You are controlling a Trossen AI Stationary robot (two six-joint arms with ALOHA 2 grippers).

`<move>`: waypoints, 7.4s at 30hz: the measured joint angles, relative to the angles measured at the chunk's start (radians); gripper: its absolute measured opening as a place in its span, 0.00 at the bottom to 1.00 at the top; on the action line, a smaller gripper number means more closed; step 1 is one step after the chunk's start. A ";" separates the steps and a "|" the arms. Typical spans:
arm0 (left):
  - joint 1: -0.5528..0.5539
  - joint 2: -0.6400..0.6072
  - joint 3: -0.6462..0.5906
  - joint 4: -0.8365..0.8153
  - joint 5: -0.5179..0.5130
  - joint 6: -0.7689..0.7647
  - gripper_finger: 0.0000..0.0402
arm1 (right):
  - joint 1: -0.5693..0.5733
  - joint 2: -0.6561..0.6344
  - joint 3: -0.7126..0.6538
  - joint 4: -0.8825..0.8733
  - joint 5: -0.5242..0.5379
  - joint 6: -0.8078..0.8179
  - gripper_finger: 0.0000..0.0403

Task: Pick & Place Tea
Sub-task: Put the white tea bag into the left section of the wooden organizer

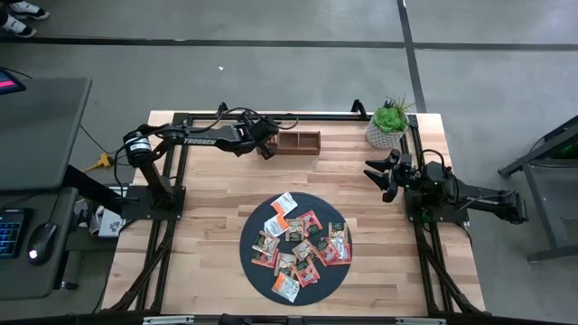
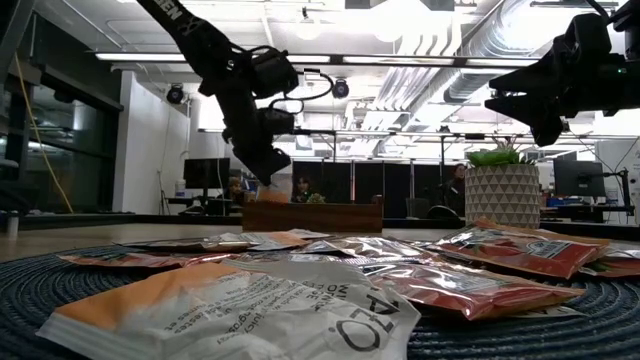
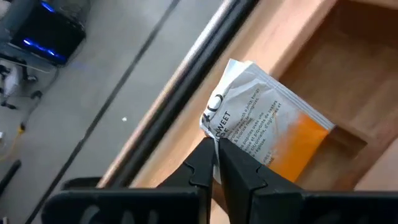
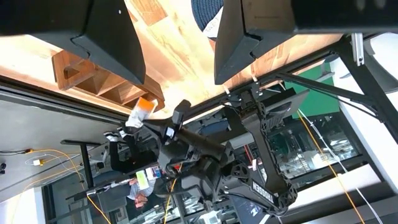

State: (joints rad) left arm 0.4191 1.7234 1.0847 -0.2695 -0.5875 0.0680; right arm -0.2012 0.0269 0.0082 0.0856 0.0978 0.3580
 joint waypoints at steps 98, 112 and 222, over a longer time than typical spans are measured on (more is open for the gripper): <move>-0.152 0.156 -0.038 0.061 1.071 -0.231 0.62 | 0.000 0.000 0.000 0.000 0.000 0.000 0.47; -0.151 0.156 -0.038 0.058 1.017 -0.256 0.32 | 0.000 0.000 0.000 0.000 0.000 0.000 0.47; 0.203 -0.131 -0.322 0.493 0.514 -0.151 0.19 | 0.000 0.000 0.000 0.000 0.000 0.000 0.47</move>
State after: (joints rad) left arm 0.6216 1.5929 0.7628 0.2239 -0.0738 -0.0829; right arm -0.2008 0.0269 0.0081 0.0859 0.0978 0.3580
